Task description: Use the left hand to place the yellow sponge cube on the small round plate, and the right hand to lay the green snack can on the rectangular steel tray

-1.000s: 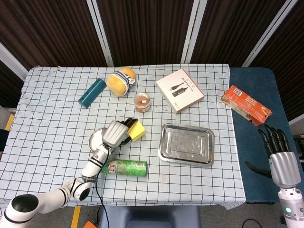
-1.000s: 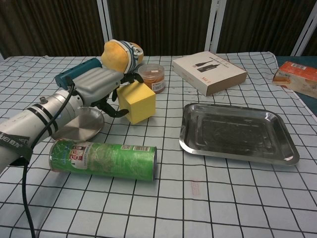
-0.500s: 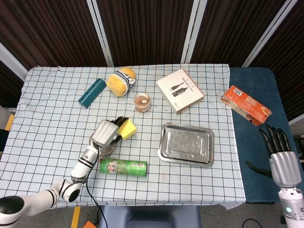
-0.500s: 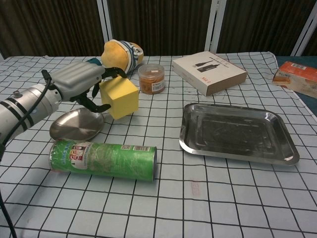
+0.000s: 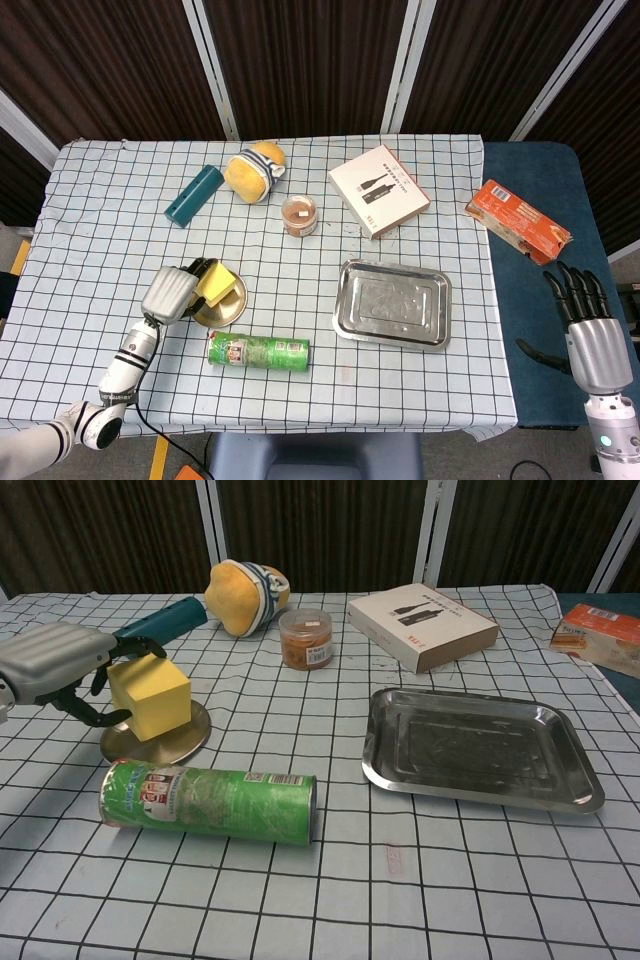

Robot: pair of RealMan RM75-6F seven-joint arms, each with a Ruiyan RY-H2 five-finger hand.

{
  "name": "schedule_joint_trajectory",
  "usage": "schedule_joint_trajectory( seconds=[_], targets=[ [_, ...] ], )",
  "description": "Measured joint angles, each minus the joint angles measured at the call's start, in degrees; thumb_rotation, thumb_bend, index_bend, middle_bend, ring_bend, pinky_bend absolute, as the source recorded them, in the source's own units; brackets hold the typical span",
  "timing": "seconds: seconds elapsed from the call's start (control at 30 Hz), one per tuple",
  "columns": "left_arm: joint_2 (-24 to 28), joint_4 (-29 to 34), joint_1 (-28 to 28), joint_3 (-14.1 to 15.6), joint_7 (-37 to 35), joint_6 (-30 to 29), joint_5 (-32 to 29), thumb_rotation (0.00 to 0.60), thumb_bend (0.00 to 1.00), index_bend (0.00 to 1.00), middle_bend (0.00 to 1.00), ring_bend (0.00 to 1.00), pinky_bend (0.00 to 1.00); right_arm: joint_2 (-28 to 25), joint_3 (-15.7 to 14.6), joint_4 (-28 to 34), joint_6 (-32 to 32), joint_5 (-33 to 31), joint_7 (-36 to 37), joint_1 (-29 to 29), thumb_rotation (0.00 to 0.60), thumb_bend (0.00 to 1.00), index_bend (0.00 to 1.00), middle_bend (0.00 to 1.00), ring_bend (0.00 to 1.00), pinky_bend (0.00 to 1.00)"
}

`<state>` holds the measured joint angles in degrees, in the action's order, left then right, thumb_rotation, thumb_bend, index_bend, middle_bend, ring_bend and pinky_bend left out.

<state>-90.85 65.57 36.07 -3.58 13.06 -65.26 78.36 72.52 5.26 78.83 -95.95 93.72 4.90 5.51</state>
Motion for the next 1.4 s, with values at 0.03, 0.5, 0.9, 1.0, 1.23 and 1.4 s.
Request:
schedule_joint_trajectory(
  seconds=[0.03, 0.5, 0.9, 1.0, 1.23, 1.4],
  targets=[
    [0.0, -0.3, -0.2, 0.0, -0.2, -0.1, 0.0, 0.6, 0.38, 0.69, 0.59, 0.59, 0.7, 0.0, 0.0, 0.0, 0.1, 0.0, 0.0, 0.0, 0.6, 0.05, 0.06, 0.0, 0.0, 0.0],
    [1.3, 0.2, -1.8, 0.3, 1.9, -0.8, 1.2, 0.6, 0.38, 0.45, 0.42, 0.41, 0.58, 0.0, 0.0, 0.0, 0.0, 0.0, 0.0, 0.0, 0.6, 0.05, 0.06, 0.0, 0.0, 0.0],
    [6.0, 8.4, -3.1, 0.2, 8.4, 2.6, -3.1, 0.6, 0.38, 0.02, 0.08, 0.1, 0.31, 0.2, -0.1, -0.2, 0.3, 0.0, -0.5, 0.1, 0.6, 0.05, 0.07, 0.0, 0.0, 0.0],
    [7.1, 10.3, -3.4, 0.0, 10.1, 3.5, -4.9, 0.6, 0.38, 0.0, 0.02, 0.04, 0.24, 0.3, -0.1, -0.2, 0.4, -0.1, -0.6, 0.2, 0.6, 0.05, 0.07, 0.0, 0.0, 0.0],
    [8.8, 13.1, -4.2, -0.8, 11.4, 3.1, -6.8, 0.6, 0.38, 0.0, 0.0, 0.0, 0.19, 0.3, -0.1, -0.3, 0.6, -0.1, -0.8, 0.2, 0.6, 0.05, 0.08, 0.0, 0.0, 0.0],
    [10.2, 15.1, -5.6, -1.7, 11.9, -0.8, -7.0, 0.6, 0.37, 0.01, 0.0, 0.0, 0.19, 0.2, -0.3, -0.3, 0.8, 0.0, -0.8, 0.3, 0.6, 0.05, 0.07, 0.0, 0.0, 0.0]
  ],
)
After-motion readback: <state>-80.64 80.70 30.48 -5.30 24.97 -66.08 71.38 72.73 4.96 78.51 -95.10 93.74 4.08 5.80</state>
